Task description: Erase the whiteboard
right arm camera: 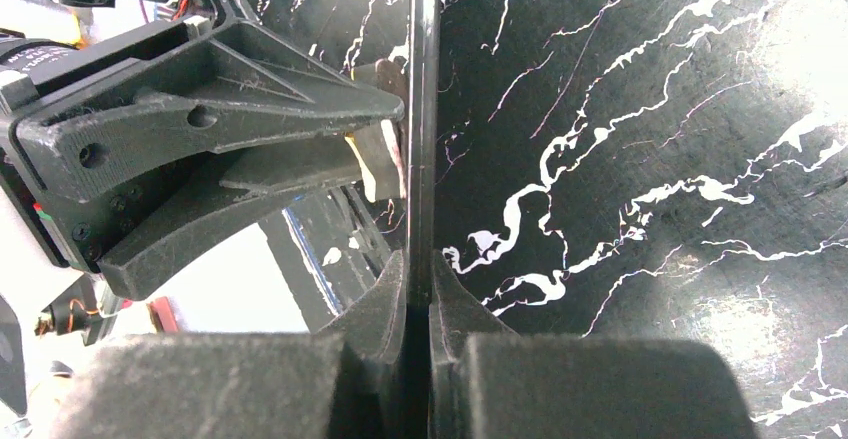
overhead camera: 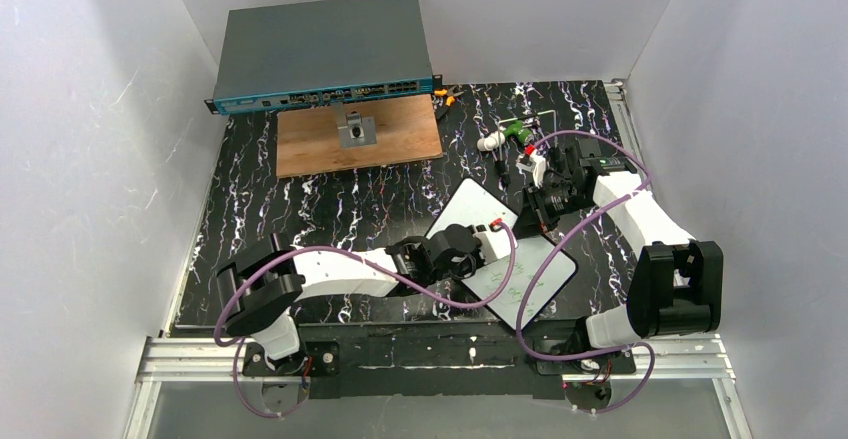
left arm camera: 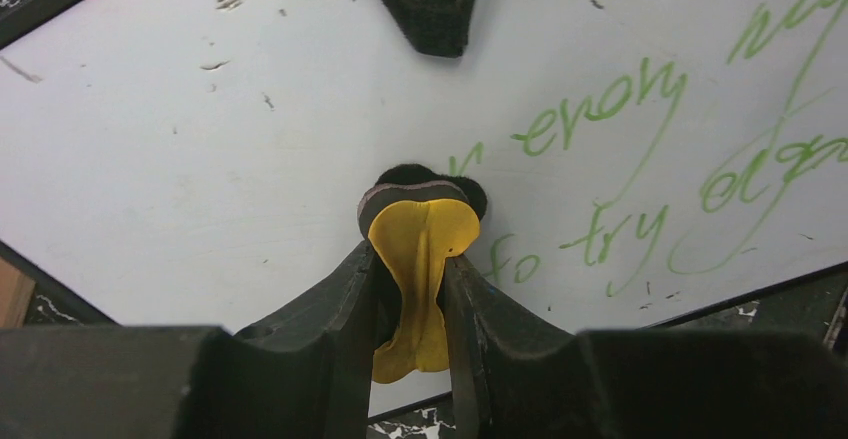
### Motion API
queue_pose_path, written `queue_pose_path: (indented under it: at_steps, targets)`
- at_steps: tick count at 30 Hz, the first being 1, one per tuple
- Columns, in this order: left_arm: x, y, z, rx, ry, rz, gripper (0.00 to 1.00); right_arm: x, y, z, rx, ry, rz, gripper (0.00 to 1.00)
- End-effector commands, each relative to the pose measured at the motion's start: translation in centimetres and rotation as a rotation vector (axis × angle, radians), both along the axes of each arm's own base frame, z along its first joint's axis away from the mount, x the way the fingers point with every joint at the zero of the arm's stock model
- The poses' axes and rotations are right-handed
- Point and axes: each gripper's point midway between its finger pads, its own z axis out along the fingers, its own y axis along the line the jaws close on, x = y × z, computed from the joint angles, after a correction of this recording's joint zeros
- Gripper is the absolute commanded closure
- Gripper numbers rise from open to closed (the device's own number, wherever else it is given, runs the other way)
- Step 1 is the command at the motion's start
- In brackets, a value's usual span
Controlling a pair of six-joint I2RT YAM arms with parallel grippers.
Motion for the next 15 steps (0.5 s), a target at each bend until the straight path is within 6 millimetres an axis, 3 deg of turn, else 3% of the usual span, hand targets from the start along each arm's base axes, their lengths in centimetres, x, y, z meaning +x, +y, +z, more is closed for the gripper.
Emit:
queue_pose_path:
  at_steps: [1, 7, 11, 15]
  targets:
    - [-0.9, -0.7, 0.8, -0.027, 0.020, -0.039, 1.00, 1.5, 0.8, 1.5, 0.055, -0.160, 0.064, 0.99]
    - [4.2, 2.0, 2.8, 0.012, -0.140, 0.259, 1.00, 1.5, 0.8, 1.5, 0.054, -0.161, 0.062, 0.99]
    - [4.8, 2.9, 2.8, 0.029, -0.156, 0.300, 1.00, 1.5, 0.8, 1.6, 0.054, -0.162, 0.063, 0.99]
    - [3.7, 2.4, 2.2, 0.016, -0.130, 0.239, 1.00, 1.6, 0.8, 1.6, 0.055, -0.164, 0.063, 0.99]
